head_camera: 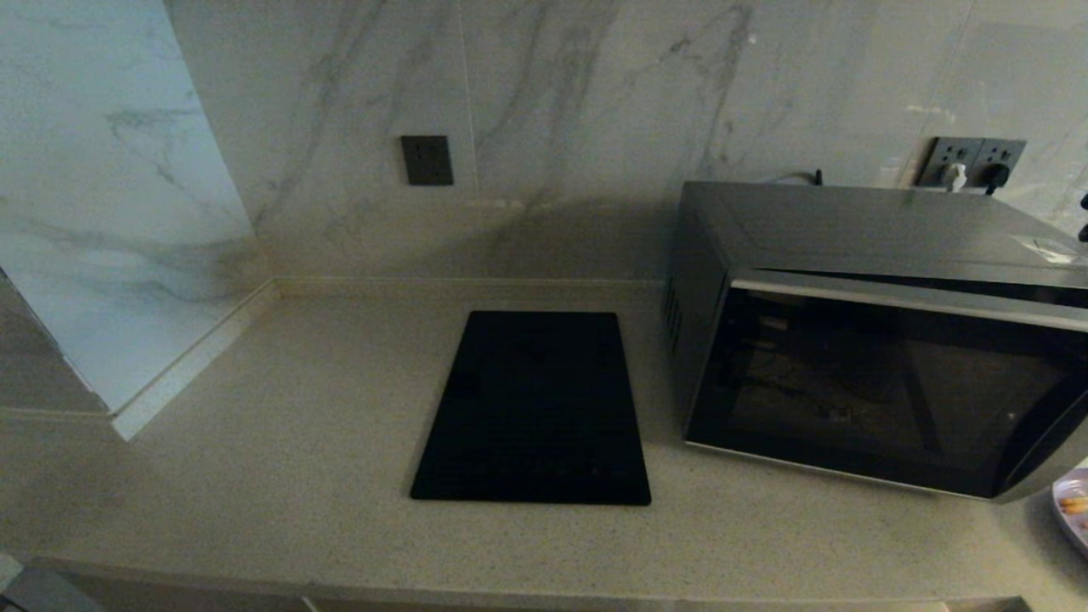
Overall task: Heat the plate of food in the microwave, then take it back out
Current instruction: Open the microwave oven
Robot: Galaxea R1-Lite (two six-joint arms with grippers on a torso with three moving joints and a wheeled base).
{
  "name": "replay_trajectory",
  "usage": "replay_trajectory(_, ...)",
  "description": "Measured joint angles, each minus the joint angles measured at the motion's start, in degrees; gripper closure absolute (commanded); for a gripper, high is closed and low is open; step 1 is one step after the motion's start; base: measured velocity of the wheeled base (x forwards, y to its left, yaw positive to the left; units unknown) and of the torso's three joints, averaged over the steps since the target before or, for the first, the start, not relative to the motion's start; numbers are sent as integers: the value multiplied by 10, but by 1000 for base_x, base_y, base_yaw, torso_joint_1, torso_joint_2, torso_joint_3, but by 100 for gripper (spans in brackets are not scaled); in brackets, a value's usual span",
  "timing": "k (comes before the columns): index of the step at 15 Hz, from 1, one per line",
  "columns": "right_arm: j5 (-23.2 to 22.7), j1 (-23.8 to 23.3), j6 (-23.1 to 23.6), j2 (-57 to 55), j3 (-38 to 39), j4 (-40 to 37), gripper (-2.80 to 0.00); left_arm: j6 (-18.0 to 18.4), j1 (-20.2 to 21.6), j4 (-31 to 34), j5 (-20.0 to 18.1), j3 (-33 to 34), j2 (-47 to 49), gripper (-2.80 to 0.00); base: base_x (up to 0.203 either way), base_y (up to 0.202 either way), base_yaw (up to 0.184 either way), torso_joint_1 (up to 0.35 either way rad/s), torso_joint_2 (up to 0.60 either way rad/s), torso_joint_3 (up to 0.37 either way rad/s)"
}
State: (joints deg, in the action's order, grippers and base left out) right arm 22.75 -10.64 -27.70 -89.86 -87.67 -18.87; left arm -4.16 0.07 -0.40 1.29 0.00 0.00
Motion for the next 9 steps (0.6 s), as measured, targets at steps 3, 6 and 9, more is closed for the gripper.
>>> replay_trajectory(3,1,-6,-6,-42,-23,1,0,0,0,0,0,0,0,0,0,0,0,0,0,0)
replay_trajectory(6,0,-16,-17,-72,-36,0,0,0,0,0,0,0,0,0,0,0,0,0,0,0)
replay_trajectory(9,0,-20,-17,-92,-41,-1,0,0,0,0,0,0,0,0,0,0,0,0,0,0)
